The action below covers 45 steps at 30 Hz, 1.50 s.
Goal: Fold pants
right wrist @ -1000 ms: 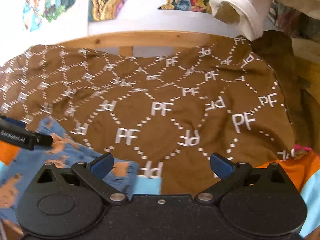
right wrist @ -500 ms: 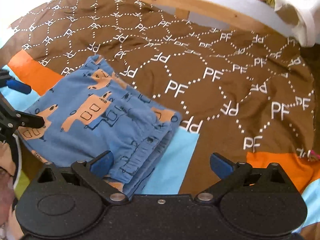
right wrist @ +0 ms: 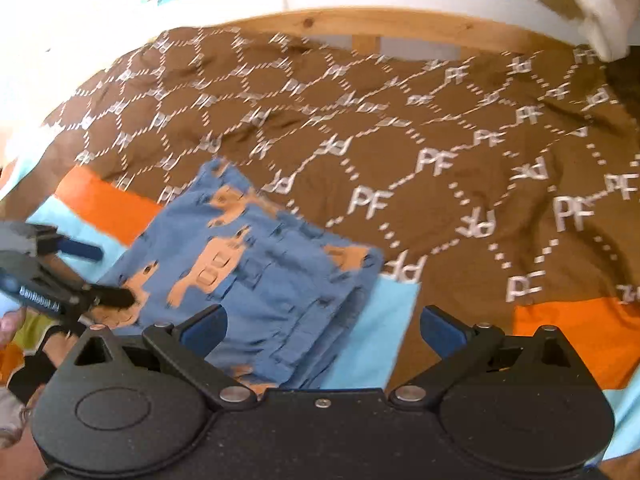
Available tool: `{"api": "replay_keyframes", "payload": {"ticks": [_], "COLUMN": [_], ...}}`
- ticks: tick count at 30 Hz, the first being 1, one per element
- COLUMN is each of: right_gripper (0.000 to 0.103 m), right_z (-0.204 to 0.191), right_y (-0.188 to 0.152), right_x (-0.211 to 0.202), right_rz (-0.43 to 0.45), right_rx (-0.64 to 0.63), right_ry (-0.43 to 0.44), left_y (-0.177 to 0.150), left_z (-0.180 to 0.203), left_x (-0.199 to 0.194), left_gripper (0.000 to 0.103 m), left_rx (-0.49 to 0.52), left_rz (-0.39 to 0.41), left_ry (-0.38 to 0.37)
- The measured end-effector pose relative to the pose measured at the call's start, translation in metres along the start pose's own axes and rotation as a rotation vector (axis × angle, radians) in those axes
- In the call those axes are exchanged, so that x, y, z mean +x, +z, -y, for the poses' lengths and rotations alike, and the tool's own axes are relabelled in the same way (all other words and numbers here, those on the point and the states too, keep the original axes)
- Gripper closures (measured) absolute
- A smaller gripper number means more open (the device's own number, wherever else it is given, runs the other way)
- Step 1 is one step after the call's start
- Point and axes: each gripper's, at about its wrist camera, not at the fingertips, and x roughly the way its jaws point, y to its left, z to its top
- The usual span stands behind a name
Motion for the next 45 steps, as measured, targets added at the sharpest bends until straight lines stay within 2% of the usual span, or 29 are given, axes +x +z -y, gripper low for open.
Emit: {"api": "replay_keyframes", "payload": {"ticks": [4,7,13,17,20,24,26,29,34,38,45], "right_gripper": [0.001,0.001,0.001,0.001,0.001,0.001,0.001,0.001,0.001,0.001,0.001], "right_z": [-0.015,-0.014,-0.006,0.000,0.002,0.001,0.002,0.014,0.031,0.044,0.054], "right_y": [-0.009,-0.011,-0.006,0.001,0.004,0.002,0.000,-0.001,0.005,0.000,-0.005], "right_x": [0.018,0.020,0.011,0.000,-0.002,0.005,0.005,0.012,0.033,0.049,0.054], "right_rz": [-0.112,-0.118,-0.076,0.006,0.030,0.019,0.064,0.125,0.164,0.150,0.150], "right_rx": [-0.108,-0.087,-0.029,0.023,0.056,0.083,0.126,0.219,0.269,0.318,0.407], "right_ry": [-0.051,-0.026,0.017,0.045,0.057,0.033,0.013,0.049,0.096,0.160,0.263], "left_y": [0.000,-0.001,0.000,0.002,0.007,0.012,0.015,0.019,0.028,0.030,0.030], "left_z": [-0.003,-0.004,-0.003,-0.002,0.000,0.003,0.006,0.008,0.004,-0.002,-0.003], "left_x": [0.001,0.001,0.001,-0.003,-0.009,-0.019,-0.020,-0.014,0.001,0.013,0.023], "left_gripper": [0.000,0.000,0.000,0.000,0.000,0.000,0.000,0.000,0.000,0.000,0.000], "left_rx": [-0.022,-0.029,-0.022,0.011,0.032,0.067,0.080,0.075,0.007,-0.048,-0.086], "left_rz": [-0.006,-0.006,-0.012,-0.018,-0.021,0.046,0.072,0.084,0.071,0.056,0.024], "left_ry": [-0.010,-0.014,-0.014,-0.018,-0.024,-0.045,-0.057,-0.065,-0.117,-0.153,-0.162]}}
